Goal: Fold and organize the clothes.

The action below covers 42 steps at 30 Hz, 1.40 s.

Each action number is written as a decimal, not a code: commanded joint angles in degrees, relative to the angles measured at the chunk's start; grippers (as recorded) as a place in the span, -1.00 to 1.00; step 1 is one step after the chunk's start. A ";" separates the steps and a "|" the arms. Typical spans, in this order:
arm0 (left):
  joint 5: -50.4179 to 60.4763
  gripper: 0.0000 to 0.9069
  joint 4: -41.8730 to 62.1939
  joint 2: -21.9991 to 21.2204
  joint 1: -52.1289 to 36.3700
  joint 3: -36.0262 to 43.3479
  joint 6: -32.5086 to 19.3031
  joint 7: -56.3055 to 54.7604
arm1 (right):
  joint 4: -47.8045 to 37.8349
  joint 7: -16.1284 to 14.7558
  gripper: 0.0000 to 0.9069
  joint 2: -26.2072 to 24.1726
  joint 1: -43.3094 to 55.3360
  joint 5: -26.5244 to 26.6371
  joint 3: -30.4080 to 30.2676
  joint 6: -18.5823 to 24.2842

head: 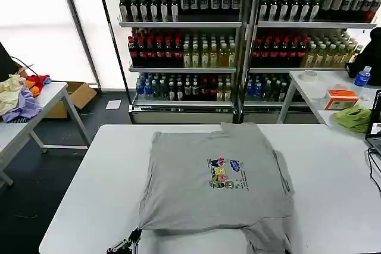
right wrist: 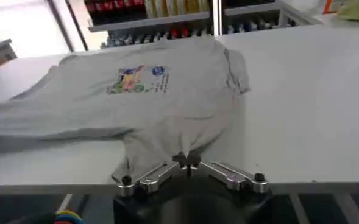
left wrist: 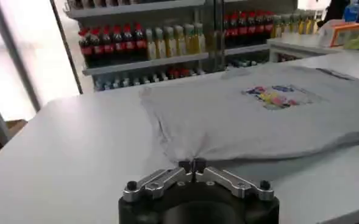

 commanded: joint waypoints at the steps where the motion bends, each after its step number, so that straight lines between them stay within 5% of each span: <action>1: -3.76 -0.98 -1.41 1.15 -1.37 -3.11 0.17 2.08 | 1.54 -0.88 -1.00 0.23 1.95 3.11 0.05 3.82; 10: -12.16 -0.98 4.63 5.80 -22.91 -0.99 6.28 3.24 | -6.03 4.71 -1.00 -1.59 26.65 4.65 -0.96 -1.55; 26: -16.42 -0.98 23.21 4.58 -41.49 4.31 7.48 5.06 | -23.56 5.01 -1.00 -4.66 49.79 -3.46 -9.61 -4.67; 28: -16.37 -0.84 24.51 4.27 -42.40 4.48 7.98 5.01 | -26.61 4.82 -1.00 -5.02 52.74 -4.94 -11.90 -4.87; 29: -16.32 -0.29 24.90 4.23 -42.61 4.53 7.95 4.98 | -27.63 4.90 -0.78 -4.99 53.78 -5.61 -12.95 -4.87; 31: -15.87 1.00 26.30 4.18 -43.03 4.49 8.00 4.94 | -30.89 5.15 1.00 -4.76 56.84 -8.13 -15.35 -4.76; 42: -15.43 1.00 24.30 3.92 -40.04 1.72 9.58 4.38 | -31.88 4.32 1.00 -3.53 59.91 -11.74 -18.15 -6.30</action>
